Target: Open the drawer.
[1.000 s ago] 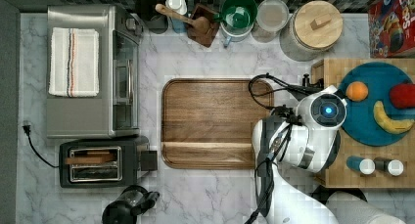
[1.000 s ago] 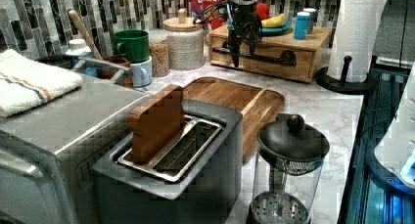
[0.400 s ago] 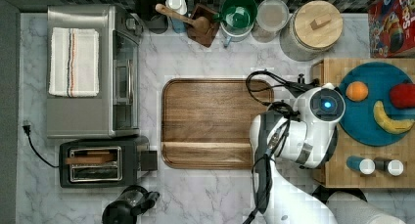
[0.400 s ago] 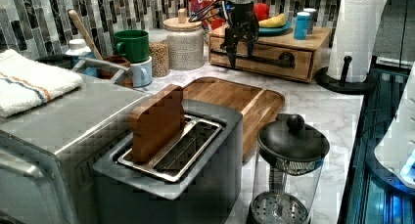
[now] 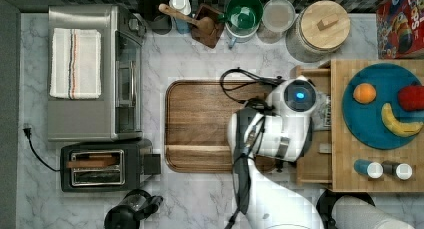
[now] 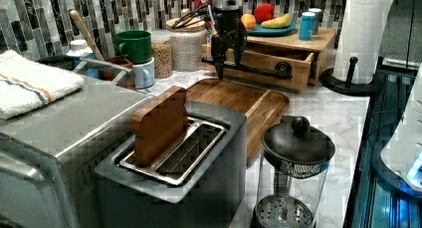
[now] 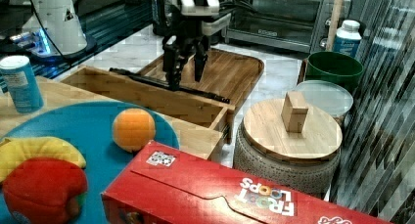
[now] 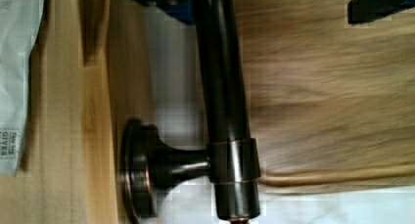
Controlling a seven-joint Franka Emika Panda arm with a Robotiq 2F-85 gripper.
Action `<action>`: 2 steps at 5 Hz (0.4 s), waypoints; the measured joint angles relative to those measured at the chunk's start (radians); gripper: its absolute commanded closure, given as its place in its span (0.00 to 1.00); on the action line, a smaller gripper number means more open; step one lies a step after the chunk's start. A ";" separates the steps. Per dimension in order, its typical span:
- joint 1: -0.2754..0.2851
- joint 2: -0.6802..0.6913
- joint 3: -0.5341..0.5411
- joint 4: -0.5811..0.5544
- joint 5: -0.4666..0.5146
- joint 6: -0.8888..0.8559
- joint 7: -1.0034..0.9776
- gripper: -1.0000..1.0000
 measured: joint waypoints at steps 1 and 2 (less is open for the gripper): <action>0.062 -0.002 0.017 0.000 -0.001 -0.035 0.036 0.00; 0.119 -0.001 0.022 0.000 0.002 -0.041 0.108 0.00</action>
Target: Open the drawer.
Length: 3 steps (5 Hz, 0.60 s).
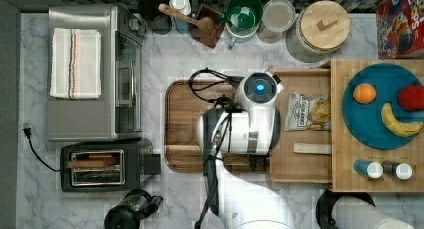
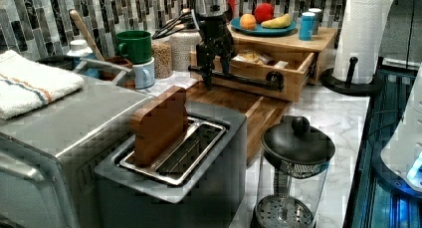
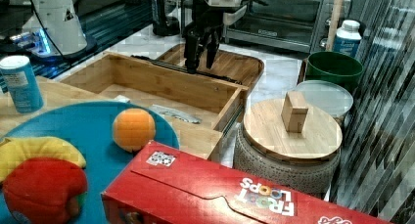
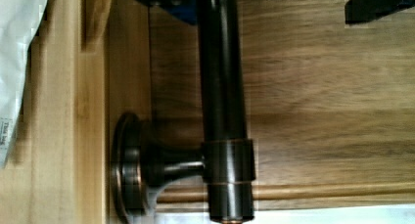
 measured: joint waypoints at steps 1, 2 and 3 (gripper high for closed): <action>0.010 0.000 0.019 0.000 -0.002 -0.003 0.039 0.00; -0.011 -0.002 0.019 0.008 0.026 -0.044 0.039 0.00; -0.024 0.000 0.016 0.029 0.091 -0.091 0.051 0.00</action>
